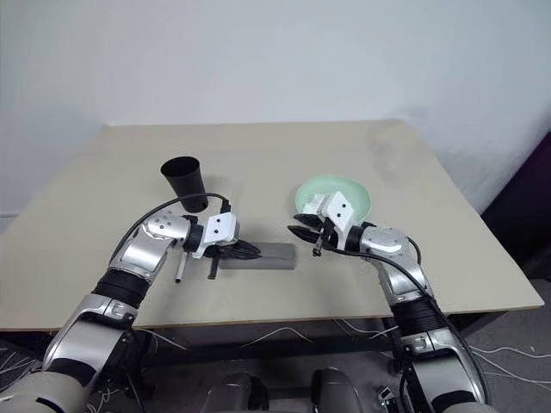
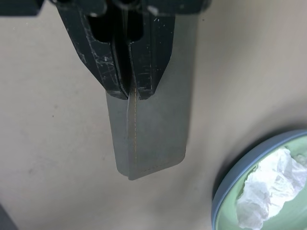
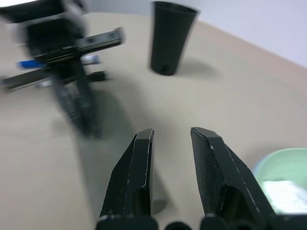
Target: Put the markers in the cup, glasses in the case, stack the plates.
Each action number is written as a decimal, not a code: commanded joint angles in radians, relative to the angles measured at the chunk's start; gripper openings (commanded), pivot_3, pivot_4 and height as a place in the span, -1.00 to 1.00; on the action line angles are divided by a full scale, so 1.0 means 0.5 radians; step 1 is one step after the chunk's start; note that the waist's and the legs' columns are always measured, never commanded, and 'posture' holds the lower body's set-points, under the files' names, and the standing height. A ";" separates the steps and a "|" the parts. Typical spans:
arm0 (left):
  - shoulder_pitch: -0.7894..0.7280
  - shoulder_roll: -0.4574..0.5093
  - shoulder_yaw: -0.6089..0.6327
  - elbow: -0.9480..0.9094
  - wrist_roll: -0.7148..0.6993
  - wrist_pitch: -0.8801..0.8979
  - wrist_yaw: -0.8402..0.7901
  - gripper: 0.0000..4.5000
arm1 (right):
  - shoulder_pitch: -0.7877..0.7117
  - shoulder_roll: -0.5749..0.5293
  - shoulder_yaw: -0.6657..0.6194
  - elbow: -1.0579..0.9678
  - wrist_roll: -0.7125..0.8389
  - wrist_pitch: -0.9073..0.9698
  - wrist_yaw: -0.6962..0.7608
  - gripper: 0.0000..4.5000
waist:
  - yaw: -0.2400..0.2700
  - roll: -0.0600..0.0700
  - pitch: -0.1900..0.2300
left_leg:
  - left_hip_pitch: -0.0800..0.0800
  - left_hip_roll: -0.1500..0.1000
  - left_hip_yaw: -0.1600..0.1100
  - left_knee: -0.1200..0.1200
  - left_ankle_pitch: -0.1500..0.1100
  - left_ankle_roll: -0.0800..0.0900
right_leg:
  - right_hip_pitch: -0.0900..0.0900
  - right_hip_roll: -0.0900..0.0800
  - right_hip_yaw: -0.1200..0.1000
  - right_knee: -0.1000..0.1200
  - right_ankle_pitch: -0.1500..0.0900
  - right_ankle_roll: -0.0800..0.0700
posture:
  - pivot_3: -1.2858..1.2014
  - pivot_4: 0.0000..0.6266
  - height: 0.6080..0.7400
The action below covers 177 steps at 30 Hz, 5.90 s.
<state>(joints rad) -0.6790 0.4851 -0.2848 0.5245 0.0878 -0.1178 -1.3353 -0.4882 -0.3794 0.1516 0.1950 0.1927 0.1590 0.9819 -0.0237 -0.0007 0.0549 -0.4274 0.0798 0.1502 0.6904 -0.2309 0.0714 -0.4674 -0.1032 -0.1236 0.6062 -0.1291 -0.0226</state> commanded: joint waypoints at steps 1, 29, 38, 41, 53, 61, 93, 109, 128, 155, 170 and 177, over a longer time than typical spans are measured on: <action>0.072 0.033 -0.109 0.125 0.103 0.024 0.020 -1.00 | -0.022 -0.010 -0.010 -0.084 0.044 0.006 0.025 -0.43 | 0.001 0.004 -0.002 | 0.000 0.001 0.000 0.000 0.000 0.000 | 0.000 0.000 -0.001 0.000 0.000 0.000 | 0.03 -1.00 0.84; 0.147 0.099 0.168 -0.322 -0.474 0.684 -0.050 0.20 | -0.092 0.031 0.002 0.039 -0.003 -0.094 -0.024 -0.45 | 0.003 0.008 -0.003 | -0.005 -0.019 0.002 -0.016 -0.002 -0.004 | -0.006 0.001 0.001 -0.018 0.002 0.003 | 0.03 -1.00 0.84; 0.191 0.109 0.201 -0.494 -0.658 0.911 -0.163 0.20 | -0.081 0.027 0.003 0.052 -0.013 -0.114 -0.054 -0.45 | 0.003 0.008 -0.003 | -0.003 -0.005 0.002 -0.013 -0.002 -0.004 | -0.006 0.002 -0.001 -0.015 0.001 0.000 | 0.03 -1.00 0.84; 0.155 0.103 0.194 -0.406 -0.587 0.840 -0.058 0.20 | -0.083 0.031 0.006 0.061 -0.019 -0.124 -0.066 -0.45 | 0.003 0.008 -0.003 | -0.003 -0.005 0.003 -0.008 -0.002 -0.004 | -0.008 0.001 0.000 -0.005 0.001 0.000 | 0.03 -1.00 0.84; 0.161 0.163 0.060 -0.197 -0.313 0.489 0.035 -0.67 | -0.085 0.034 0.014 0.071 -0.037 -0.147 -0.084 -0.45 | 0.003 0.008 -0.003 | -0.003 -0.012 0.004 -0.006 -0.001 -0.005 | -0.013 0.002 0.001 0.001 0.000 0.000 | 0.03 -1.00 0.84; 0.125 0.127 0.204 -0.165 -0.420 0.539 0.137 -0.67 | -0.098 0.036 0.019 0.076 -0.041 -0.149 -0.095 -0.45 | 0.003 0.008 -0.003 | -0.003 -0.005 0.005 -0.006 -0.001 -0.005 | -0.013 0.001 0.001 0.001 0.000 0.000 | 0.03 -1.00 0.84; 0.470 -0.340 0.942 -1.338 -0.405 2.400 2.429 0.64 | -0.241 0.098 0.046 0.285 -0.062 -0.253 0.014 -0.45 | 0.001 0.007 -0.003 | 0.000 -0.015 -0.003 -0.006 0.001 -0.008 | -0.008 0.003 0.000 0.003 0.003 0.003 | 0.03 -1.00 0.84; 0.308 -0.524 1.022 -1.203 -0.414 2.761 2.626 0.78 | -0.148 0.091 0.025 0.207 -0.062 -0.246 -0.064 -0.45 | 0.000 0.005 -0.003 | -0.001 -0.018 -0.004 -0.008 0.001 -0.009 | -0.008 0.002 0.001 0.002 0.004 0.003 | 0.03 -1.00 0.84; 0.257 -0.567 1.073 -1.171 -0.415 2.883 2.735 -0.99 | -0.120 0.077 0.032 0.191 -0.074 -0.250 -0.093 -0.45 | 0.001 0.005 -0.003 | -0.001 -0.019 -0.006 -0.008 0.001 -0.009 | -0.008 0.001 0.000 0.002 0.004 0.003 | 0.03 -1.00 0.84; -0.600 -0.140 0.893 0.817 -0.404 -0.567 1.789 -0.99 | -0.186 0.094 0.034 0.256 -0.100 -0.271 -0.094 -0.45 | 0.004 0.004 -0.003 | -0.003 -0.020 0.001 -0.009 0.002 -0.009 | -0.012 0.001 0.002 0.000 0.005 0.002 | 0.03 -1.00 0.84; -0.939 -0.139 0.748 1.550 -0.006 -0.903 2.272 -0.99 | 0.010 0.042 0.009 0.019 -0.073 -0.155 -0.144 -0.45 | 0.003 -0.004 -0.001 | -0.004 -0.022 -0.003 -0.009 0.001 -0.008 | -0.011 0.000 0.001 0.000 0.005 0.002 | 0.03 -1.00 0.84; -0.948 -0.124 0.647 1.581 0.178 -0.944 2.470 -0.99 | 0.071 0.033 0.003 -0.086 -0.064 -0.079 -0.171 -0.45 | 0.003 -0.006 -0.002 | -0.004 -0.022 -0.004 -0.009 0.001 -0.008 | -0.011 -0.001 0.001 0.000 0.005 0.002 | 0.03 -1.00 0.84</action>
<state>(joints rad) -1.1107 0.4064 0.0473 1.3263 0.1594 -0.5667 -0.1236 -0.4503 -0.3541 0.1777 0.1985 0.1419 0.1153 0.9076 -0.0220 -0.0037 0.0540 -0.4295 0.0690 0.1484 0.6856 -0.2304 0.0675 -0.4728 -0.1036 -0.1233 0.6061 -0.1266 -0.0216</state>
